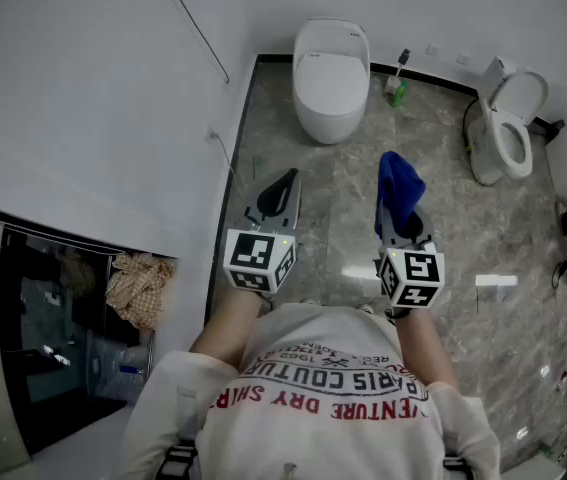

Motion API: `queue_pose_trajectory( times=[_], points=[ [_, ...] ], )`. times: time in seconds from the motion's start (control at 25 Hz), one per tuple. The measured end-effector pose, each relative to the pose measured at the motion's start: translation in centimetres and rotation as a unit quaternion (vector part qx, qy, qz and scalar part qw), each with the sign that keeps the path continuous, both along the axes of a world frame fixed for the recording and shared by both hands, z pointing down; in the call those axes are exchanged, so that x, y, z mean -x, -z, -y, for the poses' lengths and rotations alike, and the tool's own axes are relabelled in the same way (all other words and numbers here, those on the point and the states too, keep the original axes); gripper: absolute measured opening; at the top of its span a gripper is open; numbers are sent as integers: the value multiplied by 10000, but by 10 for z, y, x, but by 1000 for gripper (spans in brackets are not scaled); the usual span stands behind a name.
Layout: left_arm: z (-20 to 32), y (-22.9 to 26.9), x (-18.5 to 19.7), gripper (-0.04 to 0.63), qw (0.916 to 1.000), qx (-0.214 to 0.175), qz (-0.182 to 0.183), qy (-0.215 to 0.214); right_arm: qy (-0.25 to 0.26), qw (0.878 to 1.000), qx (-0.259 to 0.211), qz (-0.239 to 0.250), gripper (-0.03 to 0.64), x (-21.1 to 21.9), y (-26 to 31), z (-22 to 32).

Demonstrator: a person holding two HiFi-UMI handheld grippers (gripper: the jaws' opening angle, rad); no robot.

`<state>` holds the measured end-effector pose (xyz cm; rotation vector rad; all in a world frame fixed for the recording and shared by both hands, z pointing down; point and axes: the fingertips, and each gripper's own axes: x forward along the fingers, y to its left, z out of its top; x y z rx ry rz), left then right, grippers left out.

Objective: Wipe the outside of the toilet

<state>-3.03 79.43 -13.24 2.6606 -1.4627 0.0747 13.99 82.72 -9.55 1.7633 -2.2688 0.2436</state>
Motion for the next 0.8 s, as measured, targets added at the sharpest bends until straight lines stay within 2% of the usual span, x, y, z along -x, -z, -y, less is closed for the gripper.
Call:
queue_pose_trajectory(
  times=[0.4, 0.64, 0.8],
  points=[
    [3, -3, 0, 6, 10000, 21, 2, 16, -21, 10000, 33, 12, 77, -3, -3, 4],
    [3, -6, 5, 6, 9999, 78, -100, 10, -56, 9995, 31, 297, 77, -2, -6, 7],
    [1, -12, 10, 6, 9998, 111, -153, 10, -72, 9995, 58, 318, 77, -1, -9, 12]
  ],
)
